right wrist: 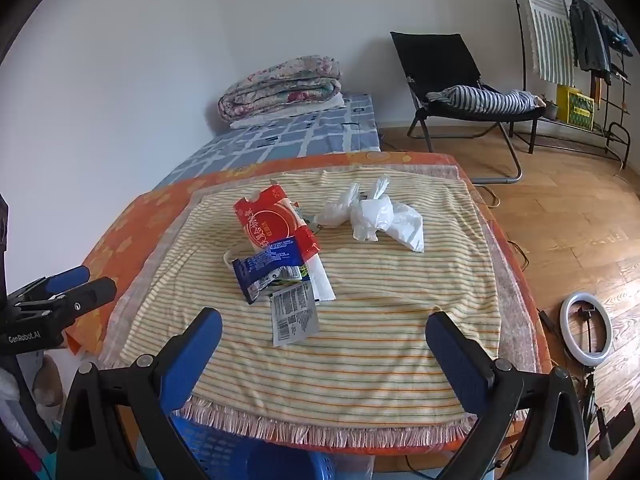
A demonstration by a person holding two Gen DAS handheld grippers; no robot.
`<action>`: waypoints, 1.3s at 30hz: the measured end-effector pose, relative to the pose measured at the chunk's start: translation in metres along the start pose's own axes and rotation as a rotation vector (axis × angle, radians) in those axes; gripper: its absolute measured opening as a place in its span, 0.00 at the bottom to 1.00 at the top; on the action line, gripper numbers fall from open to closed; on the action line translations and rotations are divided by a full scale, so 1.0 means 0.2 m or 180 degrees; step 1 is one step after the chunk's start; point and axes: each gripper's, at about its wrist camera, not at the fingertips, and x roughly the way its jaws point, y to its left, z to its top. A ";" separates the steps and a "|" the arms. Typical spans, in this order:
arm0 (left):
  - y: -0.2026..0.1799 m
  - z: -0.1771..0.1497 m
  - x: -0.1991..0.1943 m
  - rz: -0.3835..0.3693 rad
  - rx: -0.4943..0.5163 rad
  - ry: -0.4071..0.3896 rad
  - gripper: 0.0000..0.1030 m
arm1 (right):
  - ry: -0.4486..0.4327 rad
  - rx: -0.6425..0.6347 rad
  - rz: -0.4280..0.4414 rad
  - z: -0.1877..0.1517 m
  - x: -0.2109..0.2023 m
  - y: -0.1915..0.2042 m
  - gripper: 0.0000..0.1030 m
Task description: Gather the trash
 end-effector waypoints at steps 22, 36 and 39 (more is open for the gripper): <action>0.00 -0.02 0.04 -0.0102 -0.0010 0.0012 1.00 | 0.0017 -0.0023 -0.0066 -0.03 0.03 0.02 1.00; 0.00 -0.02 0.04 -0.0110 -0.0004 0.0005 1.00 | 0.0008 -0.0020 -0.0085 -0.04 0.03 0.00 1.00; 0.00 -0.02 0.04 -0.0113 -0.0008 0.0007 1.00 | 0.0014 -0.0013 -0.0085 -0.04 0.03 0.00 1.00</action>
